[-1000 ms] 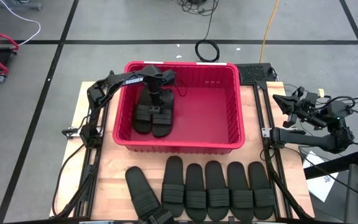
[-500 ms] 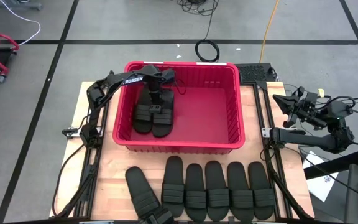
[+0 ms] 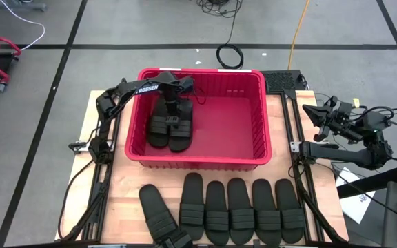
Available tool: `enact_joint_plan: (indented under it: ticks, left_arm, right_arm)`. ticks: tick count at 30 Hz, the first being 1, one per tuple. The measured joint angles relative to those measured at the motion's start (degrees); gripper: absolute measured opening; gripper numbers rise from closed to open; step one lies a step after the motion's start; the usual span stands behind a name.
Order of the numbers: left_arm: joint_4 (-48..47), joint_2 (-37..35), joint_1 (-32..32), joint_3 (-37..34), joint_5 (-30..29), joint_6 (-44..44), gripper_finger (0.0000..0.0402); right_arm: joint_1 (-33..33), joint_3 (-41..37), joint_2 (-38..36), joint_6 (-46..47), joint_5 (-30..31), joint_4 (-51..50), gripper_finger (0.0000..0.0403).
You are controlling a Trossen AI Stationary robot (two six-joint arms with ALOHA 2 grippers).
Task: Pick and place slides into bin
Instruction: Put the black slide into the red bin
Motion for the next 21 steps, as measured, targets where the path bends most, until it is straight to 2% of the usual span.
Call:
enact_joint_plan:
  ticks: [7, 13, 17, 21]
  left_arm:
    - [-3.17, 0.00, -0.02, 3.69, -0.46, -0.83, 0.0343]
    - [-4.55, -0.17, -0.46, 15.01, 1.88, -2.86, 0.0324]
    - [-4.22, -3.72, -2.79, 24.16, 4.33, -0.12, 0.0273]
    - [-2.42, -9.82, -6.58, 31.84, 5.59, 8.34, 0.0174]
  right_arm:
    - [-0.02, 0.00, 0.00, 0.15, 0.00, -0.01, 0.0000]
    - [0.00, 0.00, -0.02, 0.17, 0.00, -0.01, 0.0000]
    - [-0.02, 0.00, 0.00, 0.17, -0.02, -0.01, 0.0000]
    - [0.00, 0.00, -0.01, 0.17, -0.02, -0.01, 0.0000]
